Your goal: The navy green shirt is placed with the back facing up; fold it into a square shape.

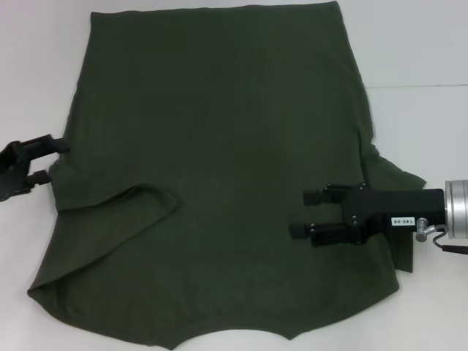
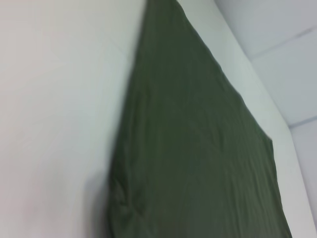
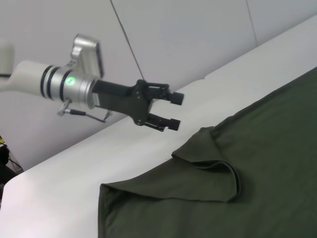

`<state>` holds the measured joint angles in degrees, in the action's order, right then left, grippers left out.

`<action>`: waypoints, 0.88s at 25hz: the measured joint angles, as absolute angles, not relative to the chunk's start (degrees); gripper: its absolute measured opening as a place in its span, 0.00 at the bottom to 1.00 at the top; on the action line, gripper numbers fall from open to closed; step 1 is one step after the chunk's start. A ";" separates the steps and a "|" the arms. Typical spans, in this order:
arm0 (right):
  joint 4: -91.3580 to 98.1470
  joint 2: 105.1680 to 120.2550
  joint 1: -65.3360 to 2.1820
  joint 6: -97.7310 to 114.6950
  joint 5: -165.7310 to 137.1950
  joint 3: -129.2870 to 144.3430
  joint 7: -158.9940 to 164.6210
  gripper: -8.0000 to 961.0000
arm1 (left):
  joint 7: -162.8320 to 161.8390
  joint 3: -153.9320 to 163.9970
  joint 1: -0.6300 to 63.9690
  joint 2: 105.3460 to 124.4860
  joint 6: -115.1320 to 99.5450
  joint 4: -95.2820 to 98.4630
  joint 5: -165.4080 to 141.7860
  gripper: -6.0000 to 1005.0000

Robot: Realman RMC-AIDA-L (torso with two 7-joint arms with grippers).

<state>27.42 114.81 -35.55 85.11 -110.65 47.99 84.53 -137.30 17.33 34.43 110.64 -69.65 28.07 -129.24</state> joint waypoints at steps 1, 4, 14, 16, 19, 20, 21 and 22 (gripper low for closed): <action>27.42 114.75 -35.59 85.10 -110.66 47.99 84.65 0.94 | -136.61 17.27 33.86 110.74 -69.17 28.03 -128.58 0.85; 27.42 114.57 -35.83 85.08 -110.73 47.99 85.25 0.94 | -134.75 17.15 32.68 111.11 -67.13 27.83 -127.53 0.84; 27.35 114.56 -36.29 84.78 -111.63 48.00 85.98 0.94 | -133.37 17.85 33.04 111.62 -63.57 24.58 -127.75 0.84; 27.33 114.57 -36.31 84.72 -111.63 48.04 85.99 0.94 | -133.23 18.09 33.17 111.78 -62.82 23.93 -127.78 0.84; 27.33 114.59 -36.31 84.71 -111.63 48.08 86.01 0.94 | -132.96 18.10 33.33 111.92 -61.72 23.31 -127.78 0.84; 27.33 114.60 -36.31 84.71 -111.63 48.08 86.02 0.94 | -132.90 18.11 33.35 111.97 -61.27 23.09 -127.78 0.84; 27.33 114.60 -36.30 84.71 -111.63 48.08 86.02 0.94 | -132.89 18.11 33.36 111.99 -60.84 22.80 -127.78 0.84; 27.33 114.60 -36.30 84.71 -111.63 48.08 86.02 0.94 | -132.88 18.11 33.36 112.01 -60.48 22.51 -127.78 0.84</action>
<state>27.33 114.60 -36.30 84.71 -111.63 48.08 86.02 -132.88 18.11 33.36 112.01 -60.48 22.51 -127.78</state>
